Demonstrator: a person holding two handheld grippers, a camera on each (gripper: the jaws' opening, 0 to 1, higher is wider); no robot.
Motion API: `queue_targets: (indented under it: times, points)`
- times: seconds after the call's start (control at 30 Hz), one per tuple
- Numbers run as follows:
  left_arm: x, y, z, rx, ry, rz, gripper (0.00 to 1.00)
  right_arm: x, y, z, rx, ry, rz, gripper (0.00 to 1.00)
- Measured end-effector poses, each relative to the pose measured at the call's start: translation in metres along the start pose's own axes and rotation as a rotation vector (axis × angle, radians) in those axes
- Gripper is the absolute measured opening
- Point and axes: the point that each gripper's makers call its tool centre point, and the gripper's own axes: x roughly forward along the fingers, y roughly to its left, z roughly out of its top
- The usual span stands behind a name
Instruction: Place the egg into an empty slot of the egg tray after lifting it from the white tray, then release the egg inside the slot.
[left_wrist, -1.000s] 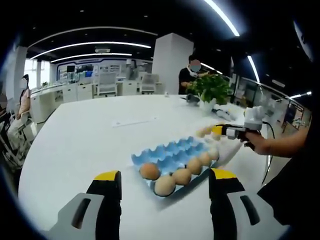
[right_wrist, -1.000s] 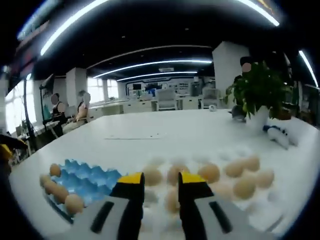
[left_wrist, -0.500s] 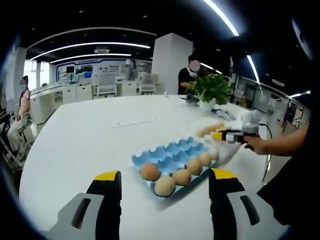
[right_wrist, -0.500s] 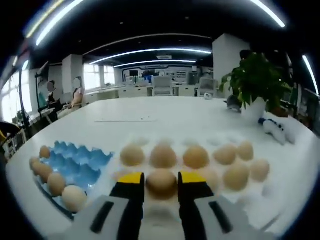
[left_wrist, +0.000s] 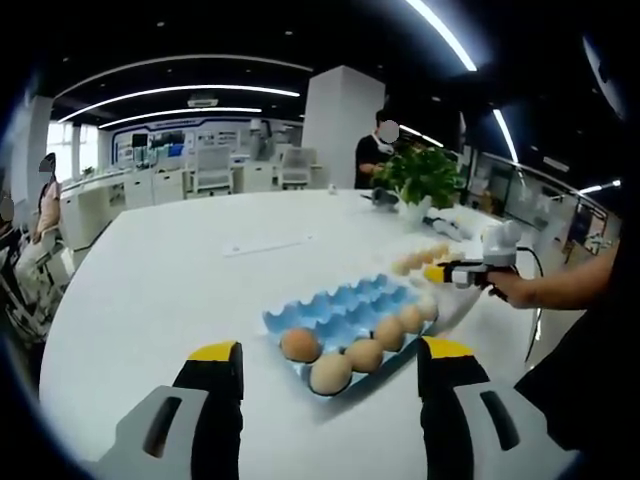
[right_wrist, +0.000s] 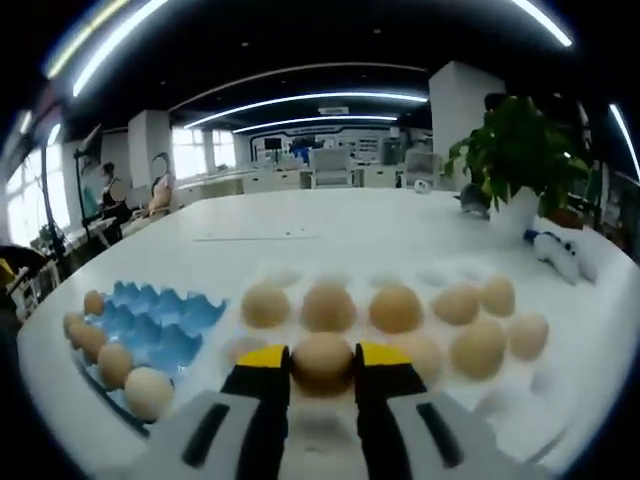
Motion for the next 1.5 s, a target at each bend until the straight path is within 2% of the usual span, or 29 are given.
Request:
queue_targets:
  times: [0.4, 0.6, 1.17, 1.5]
  points:
    - [-0.001, 0.001, -0.002, -0.003, 0.001, 0.006, 0.72, -0.007, 0.006, 0.019, -0.001, -0.049, 0.018, 0.25]
    - [-0.001, 0.001, -0.004, -0.005, 0.005, 0.009, 0.72, -0.009, 0.018, 0.03, -0.009, -0.077, 0.045, 0.25]
    - [-0.002, 0.003, -0.006, -0.012, 0.004, 0.012, 0.72, -0.002, 0.067, 0.039, -0.056, -0.083, 0.164, 0.25]
    - [-0.003, 0.003, -0.006, -0.014, 0.003, 0.015, 0.72, 0.004, 0.115, 0.041, -0.09, -0.079, 0.277, 0.25]
